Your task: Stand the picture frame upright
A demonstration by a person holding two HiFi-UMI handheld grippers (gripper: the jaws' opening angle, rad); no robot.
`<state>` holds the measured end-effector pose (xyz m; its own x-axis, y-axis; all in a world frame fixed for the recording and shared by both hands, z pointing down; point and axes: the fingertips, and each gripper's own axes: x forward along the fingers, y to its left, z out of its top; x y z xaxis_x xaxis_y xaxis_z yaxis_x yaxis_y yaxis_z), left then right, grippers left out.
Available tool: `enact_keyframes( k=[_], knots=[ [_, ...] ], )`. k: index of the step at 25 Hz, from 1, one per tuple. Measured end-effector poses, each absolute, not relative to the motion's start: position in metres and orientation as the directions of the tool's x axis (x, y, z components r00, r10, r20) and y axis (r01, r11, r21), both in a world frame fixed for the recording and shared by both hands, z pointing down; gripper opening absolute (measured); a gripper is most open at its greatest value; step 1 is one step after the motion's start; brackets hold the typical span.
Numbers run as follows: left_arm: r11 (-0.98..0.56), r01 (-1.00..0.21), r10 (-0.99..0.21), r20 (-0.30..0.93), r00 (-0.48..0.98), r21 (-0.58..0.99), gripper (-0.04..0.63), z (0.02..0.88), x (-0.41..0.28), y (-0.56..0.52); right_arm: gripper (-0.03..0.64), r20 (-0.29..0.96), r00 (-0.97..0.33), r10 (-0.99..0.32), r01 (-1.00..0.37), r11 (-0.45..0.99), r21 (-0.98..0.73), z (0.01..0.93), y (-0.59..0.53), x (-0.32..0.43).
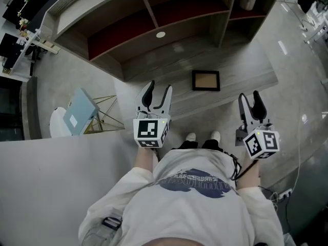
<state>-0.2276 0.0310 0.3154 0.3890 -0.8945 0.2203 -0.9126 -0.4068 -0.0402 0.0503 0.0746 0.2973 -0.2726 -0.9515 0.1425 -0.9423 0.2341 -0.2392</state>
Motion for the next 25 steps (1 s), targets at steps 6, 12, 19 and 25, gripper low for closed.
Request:
enact_keyframes(
  k=[6, 12, 19, 25],
  knots=[
    [-0.396, -0.918, -0.886, 0.262, 0.383, 0.007, 0.198, 0.333, -0.216, 0.023, 0.242, 0.171, -0.292, -0.941, -0.936, 0.244, -0.254, 0.309, 0.053, 0.06],
    [-0.337, -0.941, -0.899, 0.288, 0.329, 0.022, 0.198, 0.343, -0.194, 0.008, 0.242, 0.198, -0.349, -0.916, -0.916, 0.289, -0.277, 0.322, 0.024, 0.085],
    [-0.247, -0.967, -0.91, 0.329, 0.253, 0.061, 0.198, 0.359, -0.163, -0.014, 0.241, 0.217, -0.434, -0.874, -0.881, 0.362, -0.304, 0.335, -0.017, 0.116],
    [-0.178, -0.98, -0.901, 0.385, 0.199, 0.09, 0.198, 0.379, -0.144, -0.024, 0.241, 0.231, -0.491, -0.84, -0.851, 0.406, -0.334, 0.348, -0.037, 0.141]
  ],
)
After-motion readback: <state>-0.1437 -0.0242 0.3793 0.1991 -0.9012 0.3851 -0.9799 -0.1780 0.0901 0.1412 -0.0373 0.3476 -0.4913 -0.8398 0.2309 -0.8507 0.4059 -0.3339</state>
